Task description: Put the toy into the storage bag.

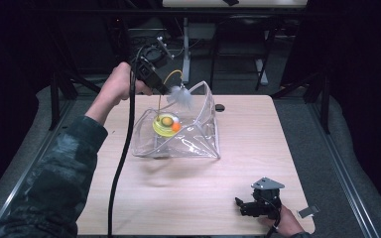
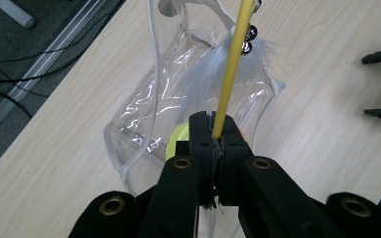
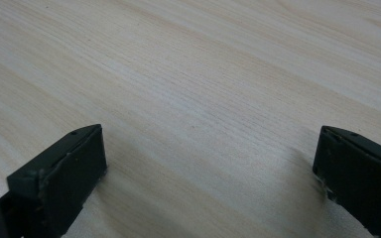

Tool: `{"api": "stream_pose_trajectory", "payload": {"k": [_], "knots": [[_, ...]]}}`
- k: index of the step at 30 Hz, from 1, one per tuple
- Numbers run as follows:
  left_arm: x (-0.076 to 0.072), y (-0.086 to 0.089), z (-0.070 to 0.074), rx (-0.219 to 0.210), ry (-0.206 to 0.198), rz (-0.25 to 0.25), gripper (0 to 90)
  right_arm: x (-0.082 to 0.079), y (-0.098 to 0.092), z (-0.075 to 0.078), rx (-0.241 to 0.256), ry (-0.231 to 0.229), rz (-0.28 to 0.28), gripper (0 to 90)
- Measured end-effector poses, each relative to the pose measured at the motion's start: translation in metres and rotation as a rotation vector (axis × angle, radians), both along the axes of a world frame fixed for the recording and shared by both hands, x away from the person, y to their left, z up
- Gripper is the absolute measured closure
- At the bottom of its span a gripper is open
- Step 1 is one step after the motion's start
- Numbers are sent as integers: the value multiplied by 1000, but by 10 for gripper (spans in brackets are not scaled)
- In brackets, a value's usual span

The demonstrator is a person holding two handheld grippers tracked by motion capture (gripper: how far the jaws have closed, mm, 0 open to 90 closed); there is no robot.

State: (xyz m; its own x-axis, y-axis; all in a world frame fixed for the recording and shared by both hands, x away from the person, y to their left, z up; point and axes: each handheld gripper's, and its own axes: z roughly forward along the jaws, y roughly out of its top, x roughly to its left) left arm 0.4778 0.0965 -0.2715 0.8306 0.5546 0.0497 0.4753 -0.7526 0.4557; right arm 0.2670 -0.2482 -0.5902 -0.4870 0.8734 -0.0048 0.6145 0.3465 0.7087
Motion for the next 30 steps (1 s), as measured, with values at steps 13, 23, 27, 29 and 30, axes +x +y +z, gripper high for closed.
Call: {"api": "stream_pose_trajectory", "payload": {"k": [13,23,27,29,30], "knots": [[7,-7,-24,14,33,6,883,0,0,0,-2,1,0,0],[14,-9,-61,8,87,2,883,0,0,0,8,2,1,0],[17,-11,-76,14,112,0,883,0,0,0,14,1,2,0],[18,-13,-81,12,124,0,883,0,0,0,12,2,2,0],[19,-14,-83,9,133,0,883,0,0,0,13,1,2,0]]}}
